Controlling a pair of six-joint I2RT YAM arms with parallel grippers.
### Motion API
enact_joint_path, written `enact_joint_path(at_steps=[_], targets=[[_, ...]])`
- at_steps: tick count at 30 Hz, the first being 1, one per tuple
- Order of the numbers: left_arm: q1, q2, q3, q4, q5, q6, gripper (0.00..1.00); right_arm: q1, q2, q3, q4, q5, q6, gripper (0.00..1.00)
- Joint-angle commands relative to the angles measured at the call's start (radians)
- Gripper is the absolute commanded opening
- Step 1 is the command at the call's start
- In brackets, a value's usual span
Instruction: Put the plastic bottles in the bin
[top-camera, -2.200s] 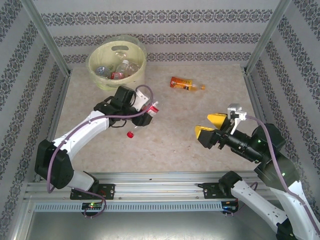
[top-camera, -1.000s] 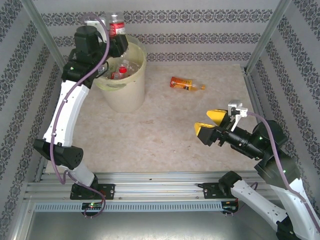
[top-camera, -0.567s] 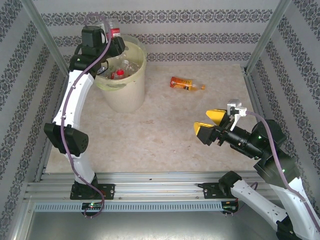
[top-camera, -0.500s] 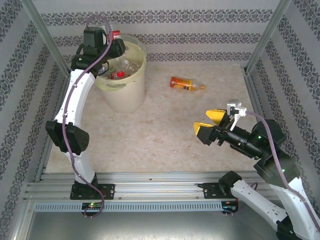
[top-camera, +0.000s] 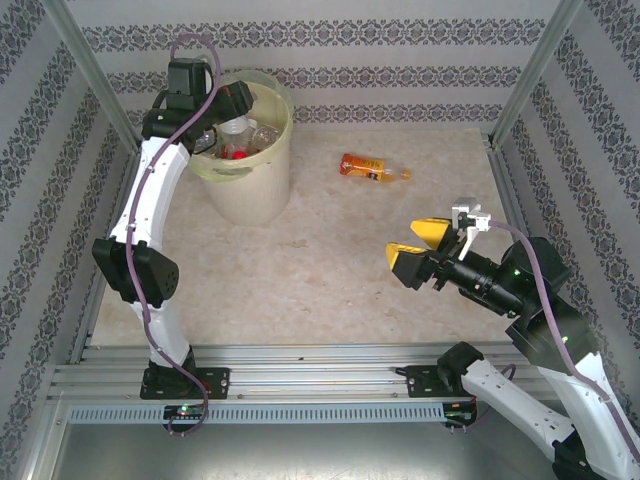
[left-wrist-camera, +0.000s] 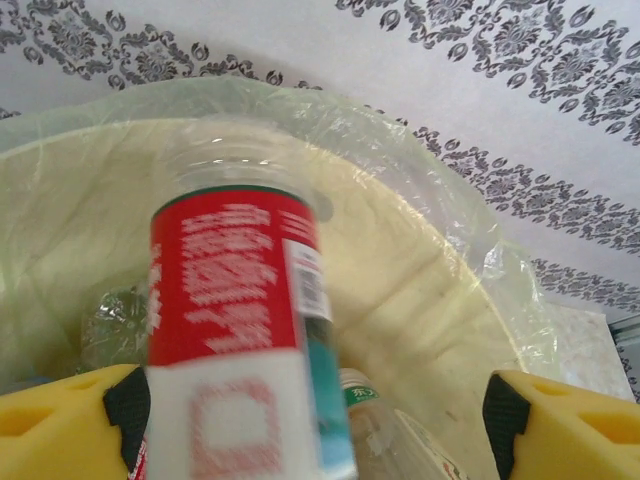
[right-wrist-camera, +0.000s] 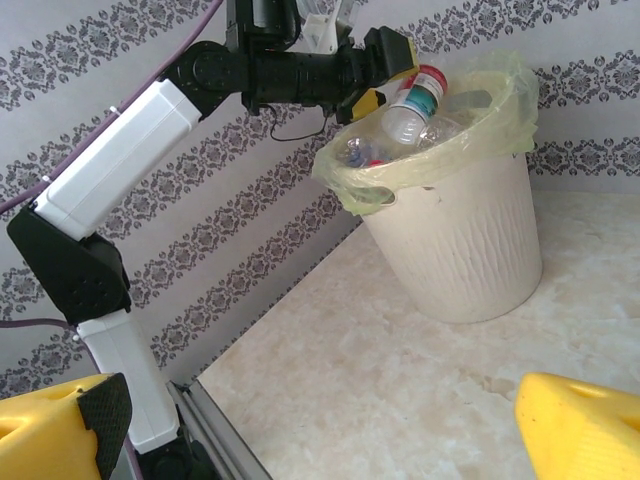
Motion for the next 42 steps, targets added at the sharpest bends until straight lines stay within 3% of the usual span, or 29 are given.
enact_joint_path(at_steps=[1,3,8,14,19,25,32,39,42], targets=[[0.011,-0.028,0.034,-0.037,-0.034,-0.007,0.94,0.01,0.005,0.016,0.003,0.009,0.004,0.98],[0.012,-0.044,0.037,-0.036,-0.042,0.008,1.0,0.01,0.006,0.016,0.002,0.011,0.006,0.98],[0.01,-0.113,0.025,-0.039,-0.057,0.054,1.0,0.01,0.018,0.016,-0.008,0.018,0.015,0.98],[-0.004,-0.271,-0.144,0.052,0.107,0.099,1.0,0.011,0.06,0.028,-0.046,0.066,-0.009,0.98],[-0.109,-0.446,-0.377,0.194,0.197,0.182,1.0,0.009,0.121,0.049,-0.096,0.129,-0.065,0.98],[-0.307,-0.574,-0.515,0.176,0.189,0.32,1.0,-0.013,0.203,0.027,-0.104,0.222,-0.129,0.98],[-0.442,-0.675,-0.754,0.296,0.151,0.381,1.0,-0.114,0.348,0.012,-0.083,0.27,-0.149,0.98],[-0.491,-0.732,-1.063,0.593,0.146,0.375,1.0,-0.285,0.516,-0.009,0.03,0.193,-0.112,0.98],[-0.502,-0.716,-1.112,0.626,0.149,0.391,1.0,-0.36,0.619,0.001,0.082,0.133,-0.094,0.98]])
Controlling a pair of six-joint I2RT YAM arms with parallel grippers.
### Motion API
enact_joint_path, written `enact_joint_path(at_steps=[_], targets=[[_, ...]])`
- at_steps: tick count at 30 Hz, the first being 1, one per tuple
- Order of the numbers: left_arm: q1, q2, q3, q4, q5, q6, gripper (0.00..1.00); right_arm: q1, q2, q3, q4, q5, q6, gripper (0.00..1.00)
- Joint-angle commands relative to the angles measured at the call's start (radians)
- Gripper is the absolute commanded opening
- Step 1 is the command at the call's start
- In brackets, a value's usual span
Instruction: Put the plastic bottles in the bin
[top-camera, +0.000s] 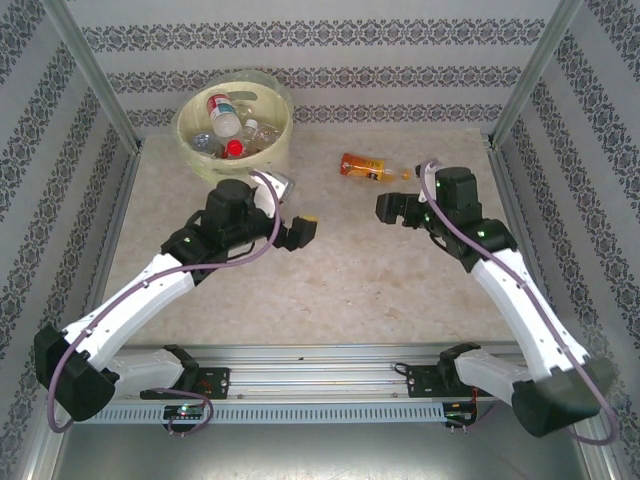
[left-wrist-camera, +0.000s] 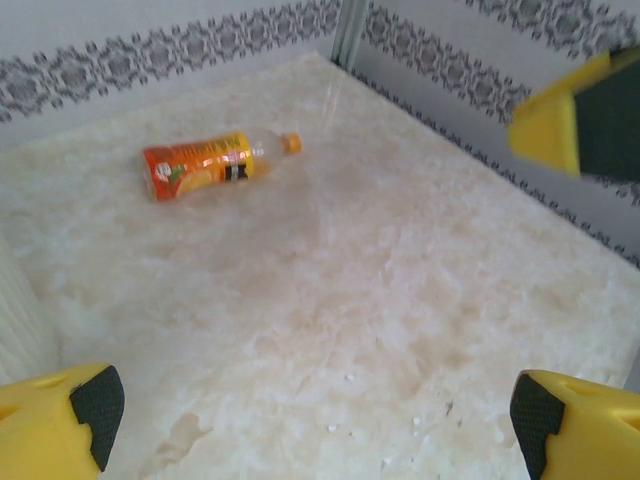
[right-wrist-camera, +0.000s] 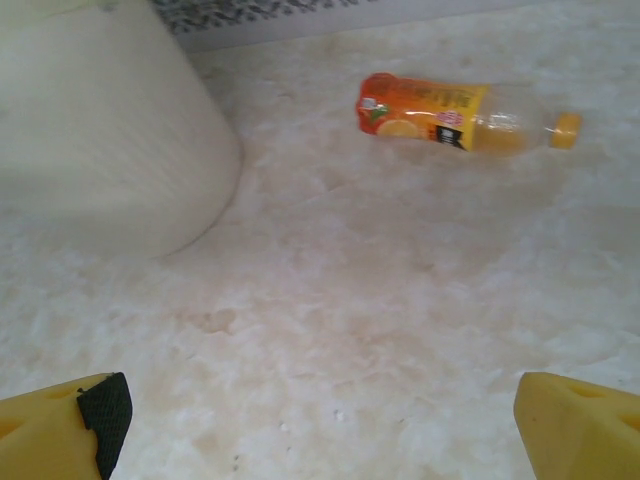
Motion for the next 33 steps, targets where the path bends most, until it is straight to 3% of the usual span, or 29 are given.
enact_joint_path(at_steps=[1,10,16,22,33], targets=[[-0.021,-0.003,-0.02,0.146,-0.004,0.04,1.0,-0.074,0.103,0.006,0.1,-0.092,0.043,0.98],[-0.032,0.032,-0.046,0.15,-0.015,0.062,1.0,-0.273,0.484,0.128,0.265,-0.219,0.3,0.97],[-0.037,0.07,-0.034,0.124,-0.018,0.069,1.0,-0.331,0.698,0.184,0.459,-0.28,0.549,0.96],[-0.04,0.088,-0.033,0.12,-0.025,0.069,1.0,-0.335,0.841,0.206,0.626,-0.249,0.777,0.93],[-0.043,0.118,-0.025,0.11,-0.012,0.055,1.0,-0.302,0.966,0.195,0.85,-0.169,1.018,0.81]])
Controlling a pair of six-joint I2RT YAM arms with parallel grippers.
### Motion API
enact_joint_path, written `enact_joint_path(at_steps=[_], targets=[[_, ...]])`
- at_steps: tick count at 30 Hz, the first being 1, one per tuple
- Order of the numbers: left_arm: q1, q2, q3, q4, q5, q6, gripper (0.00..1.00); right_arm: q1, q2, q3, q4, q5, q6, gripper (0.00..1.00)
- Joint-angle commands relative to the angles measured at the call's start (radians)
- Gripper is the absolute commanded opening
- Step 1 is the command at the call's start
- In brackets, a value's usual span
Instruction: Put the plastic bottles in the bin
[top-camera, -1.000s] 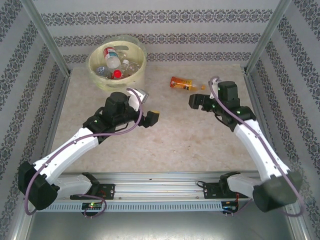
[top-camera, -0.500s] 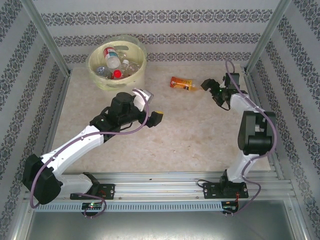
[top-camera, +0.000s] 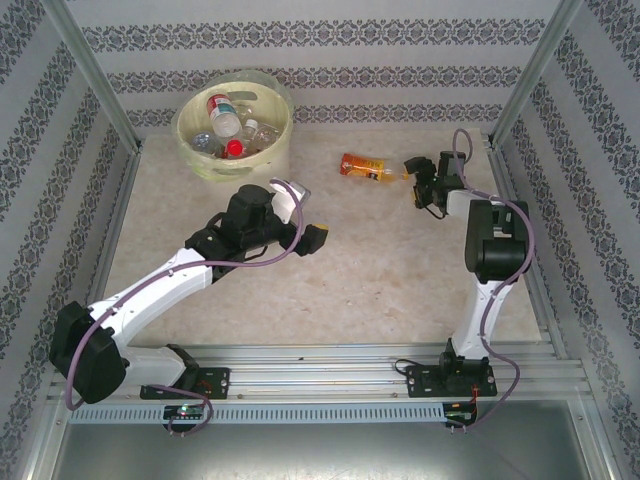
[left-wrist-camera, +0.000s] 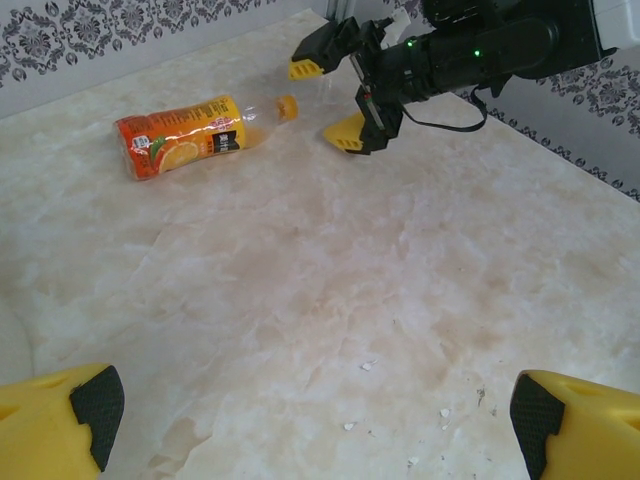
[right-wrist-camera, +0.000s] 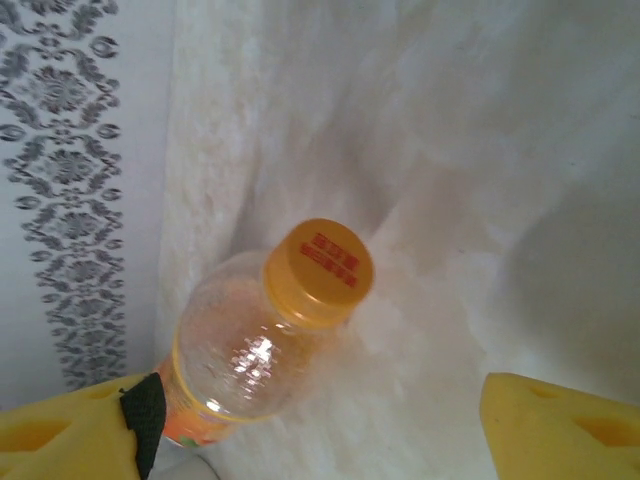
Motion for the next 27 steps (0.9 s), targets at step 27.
enact_joint_path(at_steps=[27], targets=[[-0.023,0.027,0.018,-0.005,0.02,0.0,1.0,0.06,0.161,0.044,0.249,0.154,0.321,0.58]])
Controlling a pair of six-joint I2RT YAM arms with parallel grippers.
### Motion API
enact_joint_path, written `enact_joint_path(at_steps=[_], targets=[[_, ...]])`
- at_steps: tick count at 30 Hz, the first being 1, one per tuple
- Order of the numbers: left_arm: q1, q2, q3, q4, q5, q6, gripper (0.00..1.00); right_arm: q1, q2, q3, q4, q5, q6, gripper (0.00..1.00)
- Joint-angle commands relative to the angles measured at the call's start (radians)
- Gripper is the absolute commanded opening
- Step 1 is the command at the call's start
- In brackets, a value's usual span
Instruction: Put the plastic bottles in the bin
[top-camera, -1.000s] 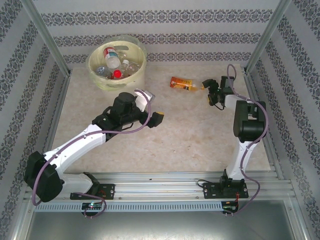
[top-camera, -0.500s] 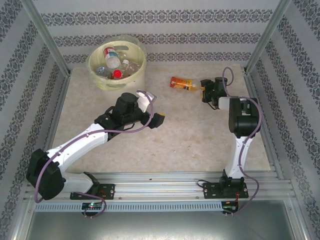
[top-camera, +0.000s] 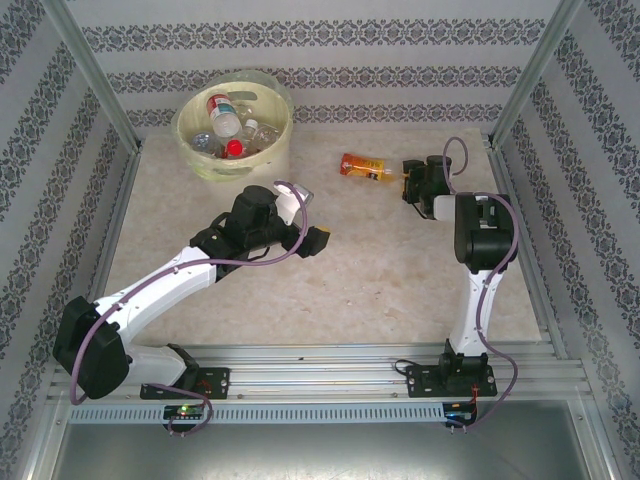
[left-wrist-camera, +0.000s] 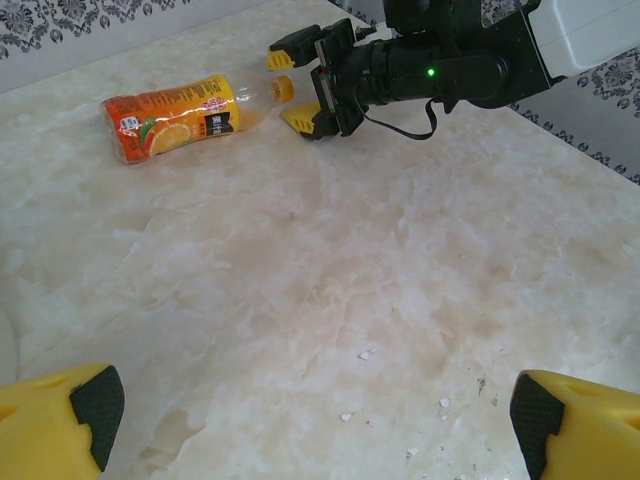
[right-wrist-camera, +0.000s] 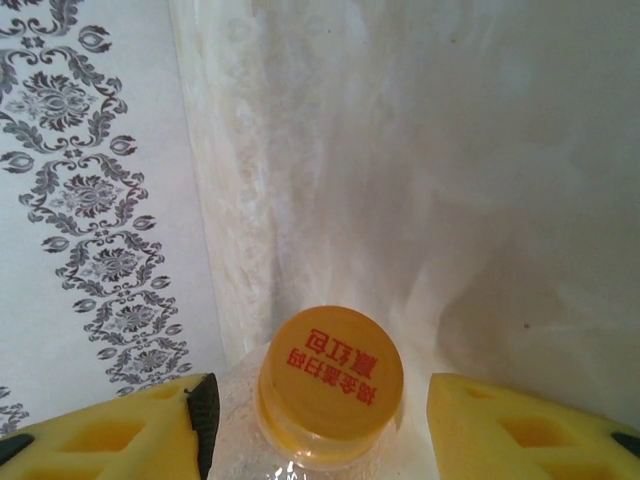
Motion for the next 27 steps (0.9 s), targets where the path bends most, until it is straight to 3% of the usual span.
enact_joint_path(at_steps=[1,9,27], targets=[[-0.02,0.002,0.018,-0.002,0.015,0.0,1.0,0.015,0.039,0.035,0.016,0.036,0.026,0.57],[-0.023,0.007,0.019,-0.004,0.016,0.002,1.0,0.016,0.068,0.07,0.02,0.041,0.039,0.53],[-0.026,0.013,0.017,-0.009,0.011,0.011,1.0,0.001,0.026,0.055,0.02,0.05,-0.016,0.33]])
